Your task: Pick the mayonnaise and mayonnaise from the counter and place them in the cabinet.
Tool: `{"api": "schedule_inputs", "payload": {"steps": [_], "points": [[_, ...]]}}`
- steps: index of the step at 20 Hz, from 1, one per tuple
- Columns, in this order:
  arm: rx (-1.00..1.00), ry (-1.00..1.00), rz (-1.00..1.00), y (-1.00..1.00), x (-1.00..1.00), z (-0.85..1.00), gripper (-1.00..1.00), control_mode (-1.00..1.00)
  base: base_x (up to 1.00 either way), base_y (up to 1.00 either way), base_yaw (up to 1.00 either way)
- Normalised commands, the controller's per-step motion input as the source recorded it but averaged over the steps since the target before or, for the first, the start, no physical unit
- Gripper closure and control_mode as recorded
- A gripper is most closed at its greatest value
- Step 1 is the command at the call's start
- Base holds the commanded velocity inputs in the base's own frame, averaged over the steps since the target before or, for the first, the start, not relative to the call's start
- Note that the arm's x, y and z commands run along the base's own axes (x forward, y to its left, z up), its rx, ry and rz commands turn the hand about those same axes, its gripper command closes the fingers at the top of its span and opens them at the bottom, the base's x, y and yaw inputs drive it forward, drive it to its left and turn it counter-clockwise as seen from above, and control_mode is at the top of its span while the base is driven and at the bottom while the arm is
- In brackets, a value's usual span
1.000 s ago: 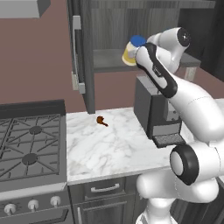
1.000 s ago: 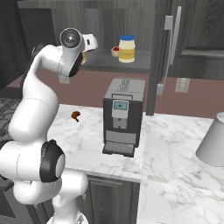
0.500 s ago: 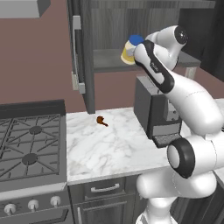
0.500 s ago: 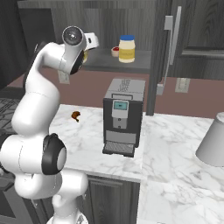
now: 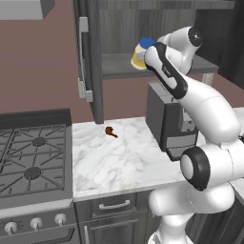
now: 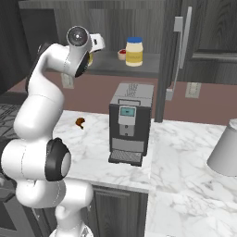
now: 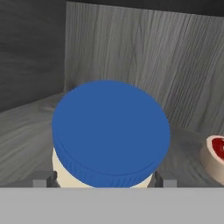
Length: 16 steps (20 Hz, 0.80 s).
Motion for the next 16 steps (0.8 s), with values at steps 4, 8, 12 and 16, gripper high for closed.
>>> {"api": "schedule_inputs", "payload": {"steps": [4,8,12,16], "points": [[-0.03,0.0,0.0,0.03,0.23,-0.23,1.0,-1.0,0.0,0.0,0.0],[-0.03,0.0,0.0,0.01,0.33,-0.21,1.0,-1.0,0.0,0.0,0.0],[-0.03,0.0,0.0,0.01,0.3,-0.23,1.0,-1.0,0.0,0.0,0.0],[-0.02,0.0,0.0,0.0,0.33,-0.23,1.0,-1.0,0.0,0.0,0.0]]}}
